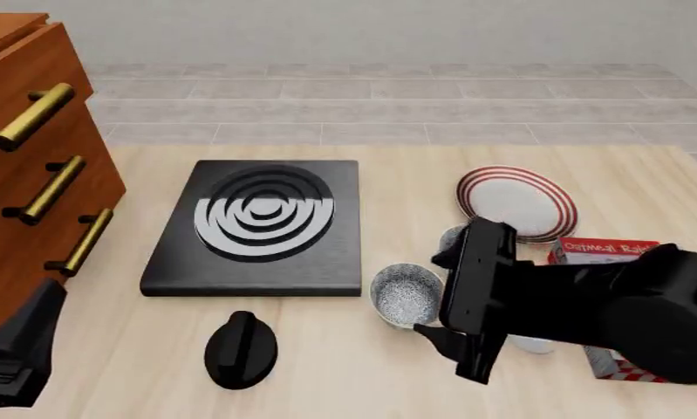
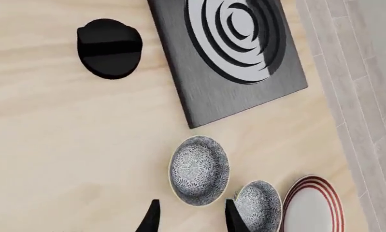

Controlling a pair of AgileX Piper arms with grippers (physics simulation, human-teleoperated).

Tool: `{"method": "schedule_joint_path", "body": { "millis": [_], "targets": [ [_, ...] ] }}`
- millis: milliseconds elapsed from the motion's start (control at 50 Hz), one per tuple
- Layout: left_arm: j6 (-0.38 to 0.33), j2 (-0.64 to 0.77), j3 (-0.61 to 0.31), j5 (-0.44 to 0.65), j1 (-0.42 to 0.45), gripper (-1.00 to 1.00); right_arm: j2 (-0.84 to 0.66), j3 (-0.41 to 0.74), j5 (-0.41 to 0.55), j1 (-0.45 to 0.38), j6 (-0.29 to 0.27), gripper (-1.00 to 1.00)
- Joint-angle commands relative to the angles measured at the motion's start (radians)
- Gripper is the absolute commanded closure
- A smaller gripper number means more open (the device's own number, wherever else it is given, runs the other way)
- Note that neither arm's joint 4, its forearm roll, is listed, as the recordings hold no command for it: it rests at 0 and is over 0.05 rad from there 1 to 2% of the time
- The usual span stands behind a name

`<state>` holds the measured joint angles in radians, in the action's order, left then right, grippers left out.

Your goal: Pick the akita bowl from table center and place it on the plate.

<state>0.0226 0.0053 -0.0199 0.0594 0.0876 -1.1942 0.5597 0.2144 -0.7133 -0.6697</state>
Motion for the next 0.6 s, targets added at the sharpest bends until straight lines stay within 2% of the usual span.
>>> {"method": "schedule_joint_path", "body": {
  "millis": [20, 360, 600],
  "targets": [
    [-0.001, 0.000, 0.002, 0.000, 0.003, -1.00, -0.091, -0.001, -0.043, 0.001, -0.053, -1.00],
    [-0.009, 0.004, 0.004, -0.003, 0.006, -1.00, -0.203, -0.013, -0.081, -0.037, -0.075, -1.00],
    [-0.014, 0.008, 0.006, -0.005, 0.011, -1.00, -0.260, 0.000, -0.113, -0.026, -0.093, -1.00]
  ]
}}
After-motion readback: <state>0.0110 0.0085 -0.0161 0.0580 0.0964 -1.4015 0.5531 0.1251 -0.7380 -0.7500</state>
